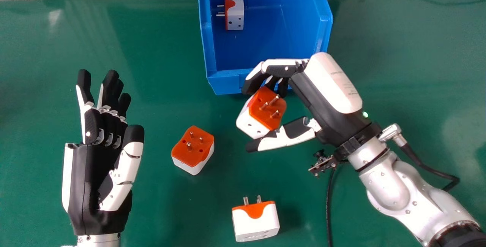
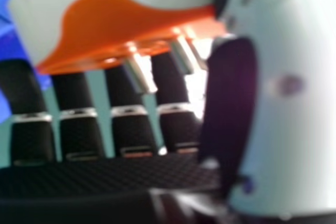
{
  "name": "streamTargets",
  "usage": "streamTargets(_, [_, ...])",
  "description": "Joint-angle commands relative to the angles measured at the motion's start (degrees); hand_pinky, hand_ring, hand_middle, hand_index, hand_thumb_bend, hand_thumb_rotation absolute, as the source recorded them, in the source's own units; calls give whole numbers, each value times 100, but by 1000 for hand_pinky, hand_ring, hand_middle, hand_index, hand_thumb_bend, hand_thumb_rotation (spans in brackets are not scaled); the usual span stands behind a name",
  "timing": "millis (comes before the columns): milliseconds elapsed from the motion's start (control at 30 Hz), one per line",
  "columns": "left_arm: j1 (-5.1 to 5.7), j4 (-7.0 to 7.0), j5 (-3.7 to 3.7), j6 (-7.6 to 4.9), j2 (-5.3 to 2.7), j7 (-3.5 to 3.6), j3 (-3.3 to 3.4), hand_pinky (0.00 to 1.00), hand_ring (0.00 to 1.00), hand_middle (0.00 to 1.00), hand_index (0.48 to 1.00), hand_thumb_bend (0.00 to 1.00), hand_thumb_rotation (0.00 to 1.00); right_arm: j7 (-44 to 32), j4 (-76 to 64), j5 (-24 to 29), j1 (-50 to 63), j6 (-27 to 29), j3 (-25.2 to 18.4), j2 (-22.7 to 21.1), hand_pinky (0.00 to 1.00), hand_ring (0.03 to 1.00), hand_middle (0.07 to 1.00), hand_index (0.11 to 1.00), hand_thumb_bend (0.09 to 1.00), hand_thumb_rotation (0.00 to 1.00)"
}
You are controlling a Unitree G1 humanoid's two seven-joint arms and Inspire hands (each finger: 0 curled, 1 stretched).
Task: Pick all objects and put in blue box
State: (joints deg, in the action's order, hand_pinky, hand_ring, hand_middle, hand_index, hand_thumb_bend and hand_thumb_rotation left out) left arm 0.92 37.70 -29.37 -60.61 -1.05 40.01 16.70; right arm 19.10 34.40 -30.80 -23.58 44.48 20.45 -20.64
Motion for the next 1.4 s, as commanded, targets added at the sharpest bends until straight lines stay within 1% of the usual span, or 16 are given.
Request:
streamTargets(0, [-34, 5, 6, -125, 67, 18, 12, 1000, 1000, 979, 951, 417, 480, -77, -423, 275, 17, 159, -264, -13, 344, 377, 503, 527, 513, 0])
streamTargets(100, [-54, 2, -9, -120, 57, 26, 2, 1000, 1000, 979, 951, 431, 496, -154, -827, 470, 93, 290, -488, 37, 343, 378, 505, 527, 513, 0])
streamTargets(200, [-68, -7, 7, -117, 55, 25, -16, 1000, 1000, 978, 951, 437, 502, -146, -958, 577, -20, 452, -681, 132, 340, 378, 507, 527, 513, 0])
streamTargets(267, [-79, -3, -11, -113, 54, 50, -26, 1000, 1000, 978, 951, 441, 506, -102, -924, 564, -189, 516, -794, 216, 337, 378, 508, 527, 512, 0])
streamTargets(333, [-114, 42, -42, -101, 60, 82, -18, 1000, 1000, 978, 951, 443, 510, -37, -867, 469, -345, 513, -897, 289, 334, 378, 509, 526, 512, 0])
streamTargets(400, [-118, 39, -66, -85, 60, 102, -19, 1000, 1000, 978, 951, 444, 513, 66, -851, 312, -467, 447, -989, 338, 332, 379, 510, 526, 512, 0])
streamTargets(467, [-107, 13, -77, -84, 42, 117, -31, 1000, 1000, 978, 951, 444, 514, 111, -818, 205, -647, 331, -1058, 365, 330, 380, 511, 526, 512, 0])
streamTargets(600, [-117, -4, -82, -60, 13, 129, -40, 1000, 1000, 978, 951, 440, 512, 126, -607, 101, -1036, 144, -1114, 432, 327, 379, 512, 526, 512, 0])
streamTargets(667, [-110, -12, -72, -74, -5, 128, -45, 1000, 1000, 978, 951, 438, 511, 162, -421, 34, -1247, 10, -1108, 467, 329, 379, 512, 527, 512, 0])
streamTargets(733, [-77, -51, -46, -90, -23, 107, -56, 1000, 1000, 978, 951, 436, 511, 129, -180, 62, -1458, -65, -1093, 498, 330, 379, 512, 528, 512, 0])
streamTargets(800, [-60, -60, -40, -90, -17, 100, -57, 1000, 1000, 978, 951, 434, 510, 116, 43, 79, -1657, -140, -1075, 543, 332, 379, 513, 528, 512, 0])
streamTargets(933, [-77, -19, -40, -99, -6, 88, -47, 1000, 1000, 978, 952, 430, 508, 152, 498, 61, -2046, -242, -1031, 621, 336, 381, 513, 528, 512, 0])
streamTargets(1033, [-100, 15, -30, -120, -4, 73, -34, 1000, 1000, 978, 952, 425, 503, 343, 913, -104, -2395, -436, -963, 683, 341, 381, 511, 528, 512, 0])
streamTargets(1133, [-99, 13, -2, -136, -18, 33, -32, 1000, 1000, 978, 952, 421, 499, 525, 1325, -234, -2712, -597, -889, 732, 344, 384, 510, 525, 513, 0])
streamTargets(1300, [-63, -14, -3, -152, -13, -4, -44, 1000, 1000, 978, 952, 406, 485, 617, 2071, -220, -3181, -606, -817, 785, 343, 384, 503, 522, 514, 0])
streamTargets(1367, [-43, -33, 7, -159, -10, -21, -54, 1000, 1000, 978, 952, 402, 482, 585, 2400, -196, -3374, -596, -792, 802, 344, 384, 501, 524, 514, 0])
